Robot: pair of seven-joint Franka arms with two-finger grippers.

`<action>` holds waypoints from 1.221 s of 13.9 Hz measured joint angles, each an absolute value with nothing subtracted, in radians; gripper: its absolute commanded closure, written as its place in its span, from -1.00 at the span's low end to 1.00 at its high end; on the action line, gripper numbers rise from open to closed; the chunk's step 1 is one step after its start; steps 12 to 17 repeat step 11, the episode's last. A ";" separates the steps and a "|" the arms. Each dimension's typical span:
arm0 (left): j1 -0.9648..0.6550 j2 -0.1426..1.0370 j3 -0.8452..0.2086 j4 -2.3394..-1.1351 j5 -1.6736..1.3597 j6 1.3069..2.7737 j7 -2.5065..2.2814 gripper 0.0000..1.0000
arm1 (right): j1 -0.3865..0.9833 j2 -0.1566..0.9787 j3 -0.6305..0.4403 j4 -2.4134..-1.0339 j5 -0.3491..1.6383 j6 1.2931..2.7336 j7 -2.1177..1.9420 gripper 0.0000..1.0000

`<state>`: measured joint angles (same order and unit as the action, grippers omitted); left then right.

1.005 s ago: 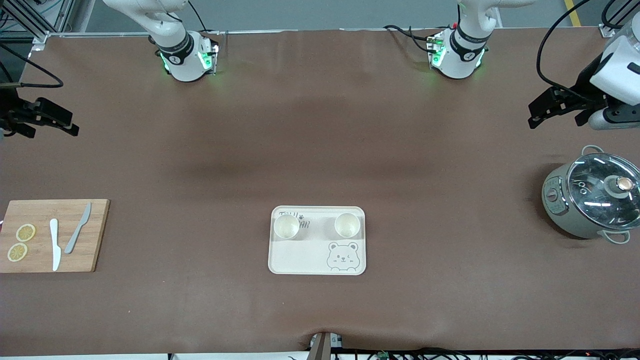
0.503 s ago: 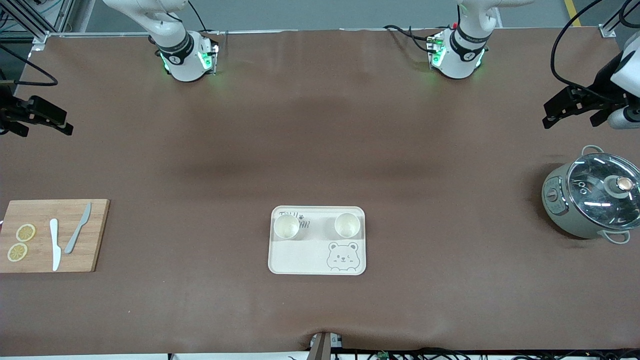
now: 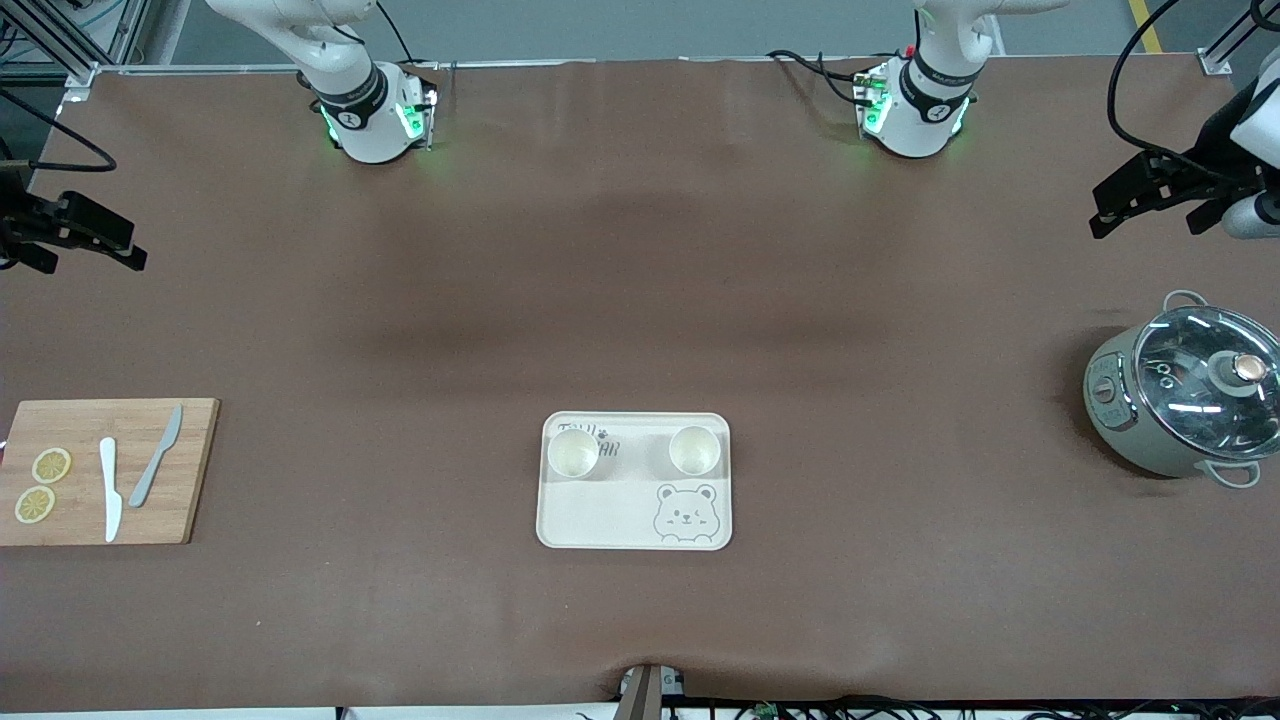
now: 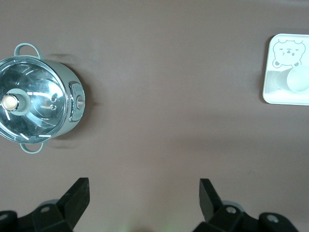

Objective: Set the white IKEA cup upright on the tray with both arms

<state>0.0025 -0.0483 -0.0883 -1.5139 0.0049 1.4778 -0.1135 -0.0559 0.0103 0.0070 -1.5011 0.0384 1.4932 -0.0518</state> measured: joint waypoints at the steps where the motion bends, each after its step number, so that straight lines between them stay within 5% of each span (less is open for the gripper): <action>1: 0.003 -0.048 -0.088 -1.514 0.005 1.476 -0.113 -1.00 | -0.056 0.010 0.007 -1.501 0.037 1.493 -0.052 -1.00; 17: 0.005 -0.048 -0.086 -1.503 0.005 1.431 -0.113 -1.00 | -0.056 0.010 0.006 -1.501 0.035 1.493 -0.052 -1.00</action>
